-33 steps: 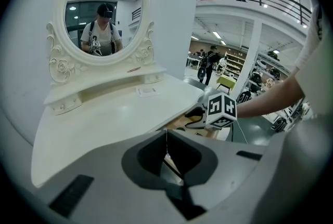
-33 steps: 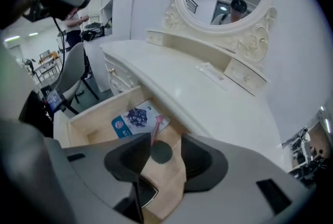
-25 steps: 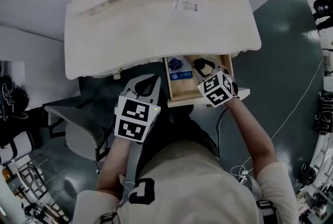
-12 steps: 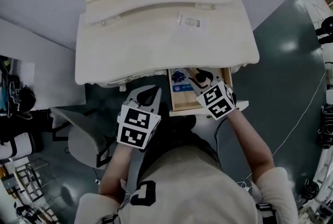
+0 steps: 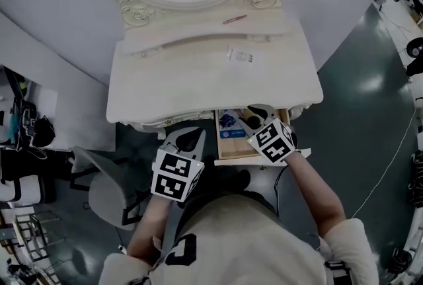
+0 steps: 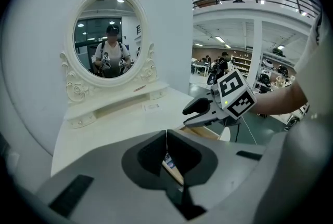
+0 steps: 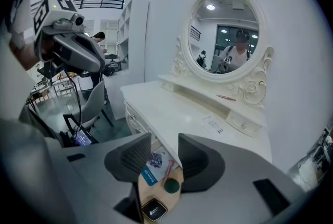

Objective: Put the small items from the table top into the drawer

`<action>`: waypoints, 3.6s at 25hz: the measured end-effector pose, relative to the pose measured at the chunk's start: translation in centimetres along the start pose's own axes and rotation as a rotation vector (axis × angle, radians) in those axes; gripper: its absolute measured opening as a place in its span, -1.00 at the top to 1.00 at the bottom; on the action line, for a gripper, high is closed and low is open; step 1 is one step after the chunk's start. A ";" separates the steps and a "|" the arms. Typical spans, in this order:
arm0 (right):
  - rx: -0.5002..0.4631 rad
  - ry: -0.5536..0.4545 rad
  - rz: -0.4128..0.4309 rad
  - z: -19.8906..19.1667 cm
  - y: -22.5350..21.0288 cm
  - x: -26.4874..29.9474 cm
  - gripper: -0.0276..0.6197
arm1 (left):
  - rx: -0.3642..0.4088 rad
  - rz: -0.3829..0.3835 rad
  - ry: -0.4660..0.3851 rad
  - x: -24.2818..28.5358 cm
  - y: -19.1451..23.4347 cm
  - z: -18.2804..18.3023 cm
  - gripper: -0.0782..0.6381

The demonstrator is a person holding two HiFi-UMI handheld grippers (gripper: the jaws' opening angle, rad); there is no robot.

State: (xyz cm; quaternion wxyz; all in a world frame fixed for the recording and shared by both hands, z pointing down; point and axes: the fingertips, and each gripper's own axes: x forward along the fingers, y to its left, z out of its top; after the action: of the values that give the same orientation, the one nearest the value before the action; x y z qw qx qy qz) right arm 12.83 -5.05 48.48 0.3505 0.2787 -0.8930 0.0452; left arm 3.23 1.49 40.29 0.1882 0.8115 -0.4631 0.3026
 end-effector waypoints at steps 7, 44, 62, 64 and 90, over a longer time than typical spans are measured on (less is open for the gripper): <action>-0.041 -0.026 0.000 1.2 -1.0 -1.4 0.39 | 0.009 0.038 -0.027 -1.0 -1.0 1.2 0.62; 0.017 -0.020 -0.071 3.4 -4.2 -1.0 0.39 | 0.034 -0.009 -0.014 0.9 0.3 1.3 0.62; 0.114 0.061 -0.227 6.7 -6.6 4.1 0.39 | 0.038 -0.083 -0.058 3.0 10.4 2.9 0.62; 0.125 0.075 -0.234 6.9 -6.8 4.7 0.39 | 0.036 -0.088 -0.054 3.1 11.4 2.7 0.62; 0.249 0.203 -0.343 8.0 -13.5 14.1 0.39 | 0.022 -0.192 -0.007 6.7 18.8 2.6 0.62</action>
State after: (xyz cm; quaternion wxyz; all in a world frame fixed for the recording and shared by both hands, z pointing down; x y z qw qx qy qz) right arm 6.69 -25.15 50.15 0.4041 0.4613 -0.7803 0.1227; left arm -9.57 -13.73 43.27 0.2059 0.8552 -0.3804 0.2854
